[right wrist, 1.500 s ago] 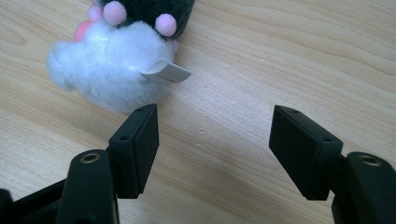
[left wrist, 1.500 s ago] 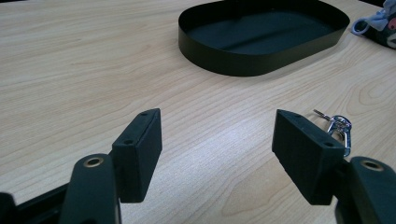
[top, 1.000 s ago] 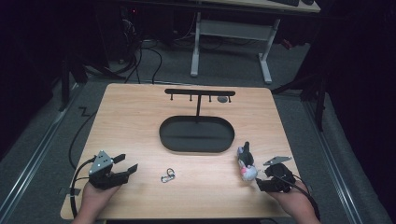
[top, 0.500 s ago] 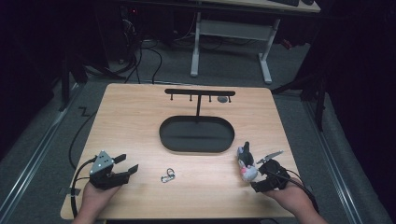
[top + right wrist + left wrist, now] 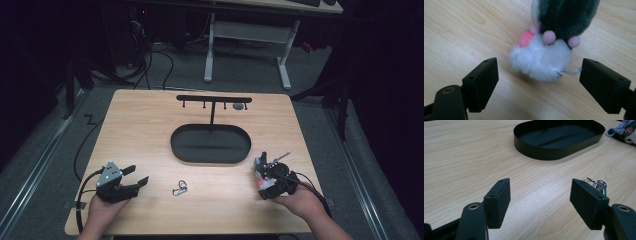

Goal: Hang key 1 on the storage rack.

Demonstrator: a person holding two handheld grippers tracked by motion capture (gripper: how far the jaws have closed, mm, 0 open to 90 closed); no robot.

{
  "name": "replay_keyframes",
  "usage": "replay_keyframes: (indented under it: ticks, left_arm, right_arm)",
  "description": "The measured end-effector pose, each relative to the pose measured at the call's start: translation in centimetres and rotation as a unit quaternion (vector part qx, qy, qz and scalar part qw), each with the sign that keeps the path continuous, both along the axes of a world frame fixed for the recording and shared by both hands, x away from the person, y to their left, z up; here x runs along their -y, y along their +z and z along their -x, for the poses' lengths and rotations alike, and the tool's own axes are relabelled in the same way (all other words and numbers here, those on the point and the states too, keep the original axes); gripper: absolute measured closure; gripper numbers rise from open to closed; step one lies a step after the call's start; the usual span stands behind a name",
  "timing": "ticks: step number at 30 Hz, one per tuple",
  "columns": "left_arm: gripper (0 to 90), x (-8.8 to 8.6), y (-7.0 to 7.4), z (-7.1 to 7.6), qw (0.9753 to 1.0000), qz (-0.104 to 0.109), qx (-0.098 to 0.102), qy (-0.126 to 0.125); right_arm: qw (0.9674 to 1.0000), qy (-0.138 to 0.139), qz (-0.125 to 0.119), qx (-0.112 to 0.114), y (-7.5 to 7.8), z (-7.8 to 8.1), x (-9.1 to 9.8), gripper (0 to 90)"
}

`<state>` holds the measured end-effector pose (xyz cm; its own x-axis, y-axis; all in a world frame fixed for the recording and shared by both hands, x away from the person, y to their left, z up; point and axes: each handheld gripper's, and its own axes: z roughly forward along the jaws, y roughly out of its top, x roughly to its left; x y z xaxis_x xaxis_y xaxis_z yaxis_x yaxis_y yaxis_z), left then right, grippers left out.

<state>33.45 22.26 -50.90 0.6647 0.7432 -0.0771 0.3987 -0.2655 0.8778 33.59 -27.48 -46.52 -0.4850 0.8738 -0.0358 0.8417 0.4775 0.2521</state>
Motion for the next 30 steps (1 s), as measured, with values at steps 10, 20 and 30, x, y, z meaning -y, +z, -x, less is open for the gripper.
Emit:
replay_keyframes:
  ticks: [10, 20, 30]
  left_arm:
    - [33.4, 0.0, 0.0, 0.0, 1.0, 0.002, 0.002, -0.002]
    - [33.4, 0.0, 0.1, 0.0, 1.0, 0.003, 0.003, -0.003]
    - [33.4, 0.0, 0.1, 0.0, 1.0, 0.003, 0.003, -0.004]
  right_arm:
    - [0.9995, -0.022, -0.002, -0.022, -0.9, -1.8, -0.6, 17.6]
    - [0.9983, -0.045, -0.017, -0.033, -1.4, -2.9, -0.5, 32.7]
    - [0.9992, -0.027, 0.0, -0.028, -1.4, -2.9, -0.9, 42.4]
